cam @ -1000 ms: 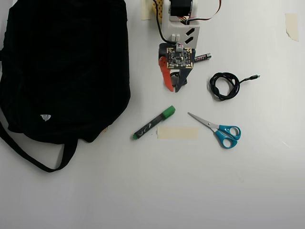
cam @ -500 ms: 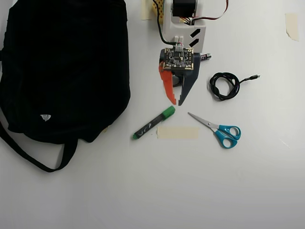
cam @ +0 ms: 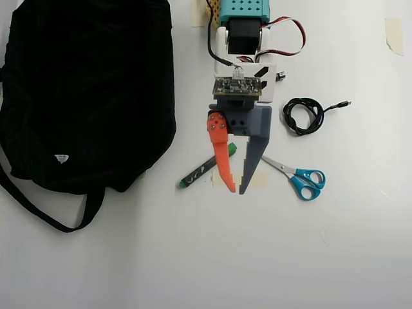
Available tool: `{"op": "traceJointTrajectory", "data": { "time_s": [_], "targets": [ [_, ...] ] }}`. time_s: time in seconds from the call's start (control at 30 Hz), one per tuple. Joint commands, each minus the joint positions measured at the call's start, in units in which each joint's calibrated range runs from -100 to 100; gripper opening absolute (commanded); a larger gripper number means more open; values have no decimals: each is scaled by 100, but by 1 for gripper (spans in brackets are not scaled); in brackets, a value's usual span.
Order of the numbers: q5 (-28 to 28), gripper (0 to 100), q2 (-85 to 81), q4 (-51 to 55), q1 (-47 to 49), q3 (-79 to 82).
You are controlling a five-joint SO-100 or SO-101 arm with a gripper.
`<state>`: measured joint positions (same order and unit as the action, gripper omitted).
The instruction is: Put the green marker into the black bag
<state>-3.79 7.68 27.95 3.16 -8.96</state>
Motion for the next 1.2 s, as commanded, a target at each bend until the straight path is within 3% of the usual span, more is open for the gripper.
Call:
{"op": "traceJointTrajectory", "data": {
  "time_s": [0.0,0.3,1.17],
  "targets": [
    [-10,2,4,-754,21,88],
    [27,2,-63,-2425,73,1301],
    [38,2,-121,-2468,73,1031]
  ]
}}
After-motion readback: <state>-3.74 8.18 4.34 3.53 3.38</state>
